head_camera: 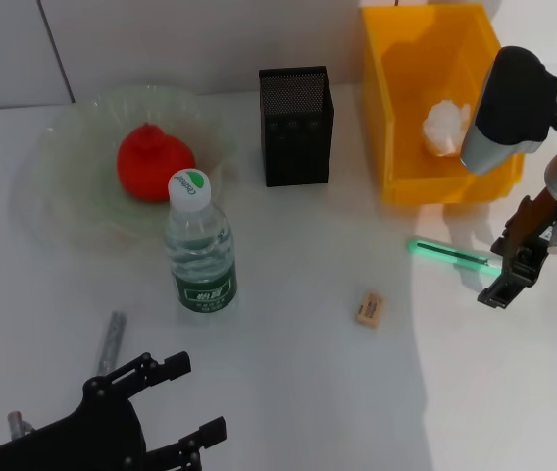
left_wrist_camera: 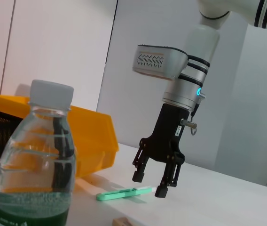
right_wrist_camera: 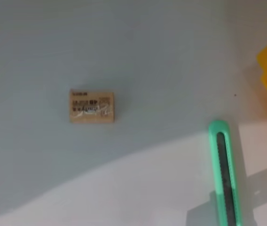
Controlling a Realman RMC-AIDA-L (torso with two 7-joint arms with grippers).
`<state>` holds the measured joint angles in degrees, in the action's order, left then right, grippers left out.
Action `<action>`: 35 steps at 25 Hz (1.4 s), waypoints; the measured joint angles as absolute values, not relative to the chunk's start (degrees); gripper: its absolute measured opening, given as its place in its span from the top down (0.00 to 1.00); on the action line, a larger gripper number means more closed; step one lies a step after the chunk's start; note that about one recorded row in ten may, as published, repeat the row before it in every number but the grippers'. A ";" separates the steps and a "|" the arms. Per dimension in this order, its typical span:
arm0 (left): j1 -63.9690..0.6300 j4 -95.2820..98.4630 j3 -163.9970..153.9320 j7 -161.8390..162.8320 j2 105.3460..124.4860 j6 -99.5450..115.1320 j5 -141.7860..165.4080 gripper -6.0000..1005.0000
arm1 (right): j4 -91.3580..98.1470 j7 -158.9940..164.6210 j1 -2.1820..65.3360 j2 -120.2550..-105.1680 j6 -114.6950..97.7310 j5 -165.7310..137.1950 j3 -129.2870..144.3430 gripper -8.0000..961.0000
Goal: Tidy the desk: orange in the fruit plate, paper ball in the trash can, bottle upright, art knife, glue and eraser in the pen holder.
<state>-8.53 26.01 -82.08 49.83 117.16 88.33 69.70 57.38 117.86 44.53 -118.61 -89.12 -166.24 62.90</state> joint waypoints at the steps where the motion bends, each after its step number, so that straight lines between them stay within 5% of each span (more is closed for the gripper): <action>1: -8.57 26.01 -82.08 49.84 117.16 88.39 69.70 0.19 | 57.68 118.06 44.51 -118.67 -89.17 -166.22 62.24 0.23; 21: -8.35 26.02 -82.13 49.83 117.11 88.16 69.69 0.19 | 56.15 119.76 45.09 -118.64 -85.65 -166.57 61.04 0.23; 28: -8.31 26.02 -82.08 49.83 117.07 88.24 69.69 0.19 | 55.65 120.14 45.18 -118.48 -85.41 -167.20 61.02 0.46; 35: -8.47 26.02 -82.08 49.83 117.07 88.25 69.69 0.19 | 54.72 120.14 44.98 -118.39 -84.14 -167.20 61.35 0.46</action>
